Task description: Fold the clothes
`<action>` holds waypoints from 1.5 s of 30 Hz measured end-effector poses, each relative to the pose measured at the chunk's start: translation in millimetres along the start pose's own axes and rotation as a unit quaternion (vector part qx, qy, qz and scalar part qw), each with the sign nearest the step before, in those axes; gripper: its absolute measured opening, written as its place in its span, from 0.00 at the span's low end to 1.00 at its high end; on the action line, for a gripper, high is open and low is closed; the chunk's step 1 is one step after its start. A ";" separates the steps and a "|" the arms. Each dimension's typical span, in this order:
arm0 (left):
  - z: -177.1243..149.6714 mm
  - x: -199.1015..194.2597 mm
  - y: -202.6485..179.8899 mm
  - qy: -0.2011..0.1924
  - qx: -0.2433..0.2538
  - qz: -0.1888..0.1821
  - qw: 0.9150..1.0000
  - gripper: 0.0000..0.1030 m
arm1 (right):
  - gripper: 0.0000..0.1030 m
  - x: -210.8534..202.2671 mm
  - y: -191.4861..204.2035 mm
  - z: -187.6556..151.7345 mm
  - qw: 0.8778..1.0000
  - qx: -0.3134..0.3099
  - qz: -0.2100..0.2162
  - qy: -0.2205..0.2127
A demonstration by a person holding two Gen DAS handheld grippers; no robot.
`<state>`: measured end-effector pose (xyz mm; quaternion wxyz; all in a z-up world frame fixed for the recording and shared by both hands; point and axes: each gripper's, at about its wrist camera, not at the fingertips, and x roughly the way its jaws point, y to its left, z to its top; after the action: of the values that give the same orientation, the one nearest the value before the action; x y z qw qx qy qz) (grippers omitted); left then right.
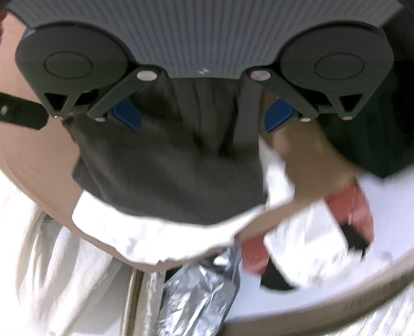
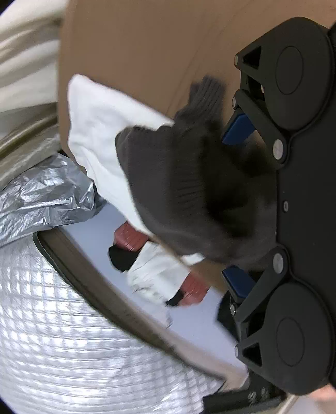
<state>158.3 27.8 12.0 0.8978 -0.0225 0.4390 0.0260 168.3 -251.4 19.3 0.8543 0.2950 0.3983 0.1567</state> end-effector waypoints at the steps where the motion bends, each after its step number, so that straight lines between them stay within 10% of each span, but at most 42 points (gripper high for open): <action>1: 3.6 7.2 1.8 0.004 0.001 0.000 1.000 1.00 | 1.00 5.4 -3.4 8.9 1.000 0.007 -0.005 0.001; 13: -38.3 77.6 98.6 -0.024 -0.150 -0.060 0.987 0.98 | 0.97 66.0 -58.6 48.4 0.999 0.035 -0.028 0.013; 19: -51.7 131.2 105.3 0.054 -0.172 -0.125 0.976 0.99 | 0.90 117.5 -75.1 60.5 0.999 0.042 -0.030 0.005; 25: -71.9 161.6 116.1 0.110 -0.264 -0.245 0.926 0.99 | 0.61 144.7 -77.0 24.6 0.996 0.072 0.029 0.035; 32: -80.7 160.2 103.0 0.138 -0.253 -0.320 0.902 0.81 | 0.40 117.0 -54.6 -10.6 0.997 0.070 0.041 0.009; 34: -80.3 154.2 96.1 0.139 -0.236 -0.352 0.895 0.78 | 0.21 106.5 -43.4 -21.4 0.998 0.045 0.040 0.010; 38: -80.6 141.0 67.8 0.143 -0.183 -0.417 0.879 0.78 | 0.18 95.2 -24.7 -39.6 0.999 0.008 0.030 0.023; 41: -82.1 128.8 49.4 0.131 -0.147 -0.414 0.889 0.79 | 0.16 84.3 -23.8 -50.3 0.999 0.021 0.024 0.023; 45: -82.7 112.0 31.3 0.124 -0.117 -0.453 0.875 0.79 | 0.16 49.3 -28.6 -60.9 0.999 0.036 0.029 -0.003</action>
<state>159.8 56.8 -127.8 0.7404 -0.3265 0.4824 -0.3355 153.4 -225.7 -58.6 0.8392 0.3378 0.3925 0.1660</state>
